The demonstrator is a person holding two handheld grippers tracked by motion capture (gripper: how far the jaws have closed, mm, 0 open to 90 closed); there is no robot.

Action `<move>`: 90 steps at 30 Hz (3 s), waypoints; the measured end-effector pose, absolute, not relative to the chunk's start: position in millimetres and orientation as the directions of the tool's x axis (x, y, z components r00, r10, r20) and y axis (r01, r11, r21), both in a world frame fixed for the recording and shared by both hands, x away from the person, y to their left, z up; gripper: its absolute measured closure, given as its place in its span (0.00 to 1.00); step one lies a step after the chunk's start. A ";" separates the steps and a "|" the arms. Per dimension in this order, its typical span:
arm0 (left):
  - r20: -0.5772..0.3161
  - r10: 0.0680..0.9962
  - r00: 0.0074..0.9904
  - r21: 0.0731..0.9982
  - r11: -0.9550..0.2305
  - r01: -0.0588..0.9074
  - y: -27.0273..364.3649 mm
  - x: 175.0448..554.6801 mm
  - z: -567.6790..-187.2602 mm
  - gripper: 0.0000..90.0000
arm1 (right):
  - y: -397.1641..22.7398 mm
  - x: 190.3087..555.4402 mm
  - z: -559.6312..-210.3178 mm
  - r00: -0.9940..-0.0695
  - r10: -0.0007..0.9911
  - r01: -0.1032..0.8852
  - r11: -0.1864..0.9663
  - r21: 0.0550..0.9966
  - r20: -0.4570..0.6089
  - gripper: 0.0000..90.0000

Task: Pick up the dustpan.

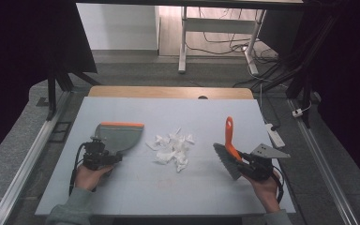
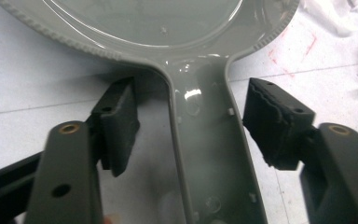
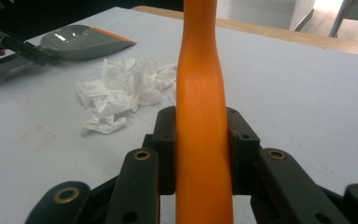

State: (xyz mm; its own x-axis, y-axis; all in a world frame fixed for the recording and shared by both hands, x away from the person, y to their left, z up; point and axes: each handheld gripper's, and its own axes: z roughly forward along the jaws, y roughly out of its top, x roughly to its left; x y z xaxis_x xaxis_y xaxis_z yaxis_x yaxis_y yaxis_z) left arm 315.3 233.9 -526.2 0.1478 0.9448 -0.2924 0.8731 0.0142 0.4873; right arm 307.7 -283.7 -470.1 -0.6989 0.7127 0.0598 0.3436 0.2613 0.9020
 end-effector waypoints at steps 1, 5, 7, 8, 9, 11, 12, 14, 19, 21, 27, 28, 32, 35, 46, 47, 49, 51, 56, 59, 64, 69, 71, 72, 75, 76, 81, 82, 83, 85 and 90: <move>-0.295 0.945 0.143 0.492 0.022 0.870 234.1 315.1 -526.1 0.47 | -283.6 307.7 -470.0 -0.700 0.712 0.343 0.262 0.902 0.059 0.77; -0.316 0.936 0.153 0.507 0.030 0.862 234.5 314.9 -526.1 0.62 | -283.5 307.5 -470.1 -0.699 0.713 0.342 0.270 0.900 0.052 0.77; -0.313 0.937 0.156 0.510 0.027 0.860 233.8 314.7 -526.0 0.63 | -283.6 307.6 -470.2 -0.699 0.713 0.342 0.270 0.900 0.051 0.77; -0.310 0.938 0.154 0.511 0.028 0.859 233.7 314.7 -526.2 0.64 | -283.6 307.7 -470.3 -0.699 0.713 0.342 0.270 0.900 0.052 0.77; -0.307 0.940 0.150 0.513 0.031 0.858 234.2 314.5 -526.2 0.66 | -283.7 307.7 -470.3 -0.699 0.714 0.342 0.271 0.900 0.051 0.77; -0.304 0.943 0.139 0.526 0.044 0.850 236.0 313.7 -526.1 0.67 | -283.7 307.7 -470.3 -0.698 0.714 0.342 0.271 0.900 0.051 0.77; -0.315 0.940 0.131 0.532 0.061 0.845 237.3 313.1 -526.3 0.68 | -283.8 307.7 -470.4 -0.698 0.714 0.343 0.271 0.899 0.051 0.77; -0.327 0.937 0.123 0.538 0.077 0.840 238.3 311.5 -527.4 0.68 | -283.6 307.8 -470.6 -0.701 0.712 0.343 0.279 0.897 0.046 0.77; -0.319 0.939 0.127 0.546 0.072 0.835 238.6 310.8 -528.0 0.68 | -283.2 307.7 -470.6 -0.702 0.711 0.341 0.278 0.898 0.046 0.77; -0.320 0.939 0.128 0.549 0.073 0.833 239.4 310.5 -527.9 0.68 | -283.3 307.6 -470.6 -0.701 0.712 0.340 0.278 0.898 0.046 0.77; -0.322 0.934 0.152 0.568 0.062 0.820 240.4 309.0 -526.1 0.68 | -283.8 307.5 -470.1 -0.700 0.713 0.339 0.276 0.899 0.045 0.77; -0.320 0.935 0.155 0.572 0.060 0.818 240.5 308.7 -525.8 0.69 | -283.9 307.5 -470.1 -0.700 0.713 0.339 0.277 0.899 0.044 0.77; -0.314 0.932 0.184 0.597 0.043 0.801 241.6 307.3 -523.6 0.69 | -284.0 307.8 -470.2 -0.699 0.714 0.339 0.275 0.900 0.045 0.77; -0.317 0.928 0.197 0.614 0.042 0.788 243.5 306.1 -521.6 0.69 | -283.6 307.6 -470.0 -0.699 0.714 0.339 0.277 0.899 0.043 0.77; -0.333 0.902 0.277 0.664 0.016 0.747 255.3 304.7 -511.5 0.68 | -286.5 308.4 -466.9 -0.686 0.727 0.333 0.262 0.906 0.042 0.77; -0.336 0.899 0.282 0.666 0.014 0.746 257.6 304.5 -510.4 0.68 | -287.0 308.3 -466.6 -0.683 0.728 0.335 0.255 0.907 0.048 0.77; -0.350 0.891 0.290 0.667 0.020 0.744 260.8 303.7 -509.2 0.68 | -287.1 308.8 -465.8 -0.674 0.737 0.338 0.245 0.909 0.052 0.77; -0.369 0.880 0.300 0.670 0.028 0.742 262.5 303.4 -508.1 0.68 | -287.0 309.0 -465.7 -0.672 0.738 0.339 0.243 0.909 0.053 0.77; -0.352 0.875 0.332 0.689 0.002 0.725 262.2 302.5 -503.2 0.68 | -287.2 310.2 -466.1 -0.668 0.742 0.343 0.238 0.909 0.058 0.77; -0.341 0.870 0.356 0.708 -0.011 0.706 262.3 299.8 -498.7 0.68 | -289.3 309.6 -465.3 -0.664 0.745 0.344 0.229 0.911 0.064 0.77; -0.312 0.862 0.399 0.736 -0.046 0.676 261.6 293.0 -487.9 0.68 | -290.8 307.7 -463.4 -0.666 0.742 0.343 0.209 0.916 0.080 0.77; -0.289 0.855 0.431 0.747 -0.080 0.660 260.9 288.3 -480.3 0.68 | -287.6 305.0 -462.2 -0.677 0.733 0.333 0.226 0.916 0.065 0.77; -0.282 0.851 0.443 0.752 -0.090 0.653 260.9 286.9 -477.8 0.68 | -286.1 303.5 -461.2 -0.681 0.729 0.327 0.226 0.917 0.063 0.77; -0.281 0.848 0.449 0.752 -0.096 0.652 261.2 286.2 -476.5 0.68 | -285.2 303.0 -460.5 -0.682 0.729 0.324 0.229 0.918 0.059 0.77; -0.271 0.839 0.472 0.758 -0.116 0.642 263.1 284.6 -473.7 0.68 | -284.8 304.3 -461.1 -0.686 0.725 0.324 0.228 0.918 0.062 0.77; -0.272 0.833 0.482 0.760 -0.121 0.638 264.0 284.0 -473.0 0.68 | -284.8 304.3 -461.1 -0.686 0.725 0.324 0.228 0.918 0.062 0.77; -0.257 0.816 0.518 0.769 -0.152 0.621 268.3 279.2 -468.7 0.68 | -285.5 305.4 -461.0 -0.686 0.725 0.326 0.228 0.917 0.064 0.77; -0.253 0.811 0.528 0.771 -0.161 0.616 268.9 278.0 -467.6 0.68 | -285.5 305.1 -460.9 -0.686 0.725 0.326 0.230 0.917 0.062 0.77; -0.249 0.806 0.537 0.775 -0.167 0.610 269.0 277.1 -466.7 0.68 | -285.5 304.8 -460.8 -0.684 0.727 0.324 0.232 0.917 0.058 0.77; -0.241 0.798 0.552 0.778 -0.182 0.602 269.2 275.6 -464.7 0.68 | -285.2 304.8 -460.5 -0.687 0.725 0.322 0.232 0.918 0.058 0.77; -0.217 0.776 0.592 0.786 -0.221 0.578 265.9 270.0 -455.7 0.68 | -284.4 305.5 -460.1 -0.686 0.726 0.323 0.235 0.917 0.055 0.77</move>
